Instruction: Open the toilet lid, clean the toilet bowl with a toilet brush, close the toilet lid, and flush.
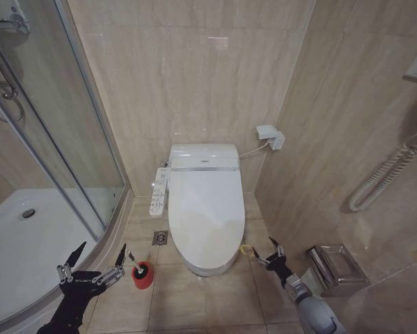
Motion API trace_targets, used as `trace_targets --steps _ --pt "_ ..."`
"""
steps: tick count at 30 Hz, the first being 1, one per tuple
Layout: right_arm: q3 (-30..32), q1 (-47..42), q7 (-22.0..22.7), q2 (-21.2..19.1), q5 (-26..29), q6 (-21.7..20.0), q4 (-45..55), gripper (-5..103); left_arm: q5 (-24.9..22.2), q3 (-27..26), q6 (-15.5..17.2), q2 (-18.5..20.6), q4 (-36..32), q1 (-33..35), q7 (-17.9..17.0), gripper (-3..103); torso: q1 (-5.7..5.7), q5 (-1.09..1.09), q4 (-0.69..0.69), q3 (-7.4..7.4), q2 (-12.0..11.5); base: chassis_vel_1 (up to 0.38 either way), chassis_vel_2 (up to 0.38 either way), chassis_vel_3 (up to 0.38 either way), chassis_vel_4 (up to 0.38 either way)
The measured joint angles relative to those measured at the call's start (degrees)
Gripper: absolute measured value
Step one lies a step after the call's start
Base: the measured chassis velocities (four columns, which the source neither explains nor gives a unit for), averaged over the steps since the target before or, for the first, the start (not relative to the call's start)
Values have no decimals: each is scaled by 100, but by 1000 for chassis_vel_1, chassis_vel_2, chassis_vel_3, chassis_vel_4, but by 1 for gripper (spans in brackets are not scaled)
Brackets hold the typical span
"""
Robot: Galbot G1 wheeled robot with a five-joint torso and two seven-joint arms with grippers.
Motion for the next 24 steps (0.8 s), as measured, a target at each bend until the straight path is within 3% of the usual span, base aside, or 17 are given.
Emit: trace_targets --steps 9,10,24 --pt "191 -580 -153 -275 126 -72 697 84 0 0 0 0 0 0 0 100 0 -1 -2 0 0 0 0 0 0" --pt "194 -604 -174 -279 121 -70 716 88 0 0 0 0 0 0 0 100 0 0 -1 0 0 0 0 0 0" --pt "-172 -374 -158 -50 -90 -58 400 84 0 0 0 0 0 0 0 100 0 0 -1 0 0 0 0 0 0"
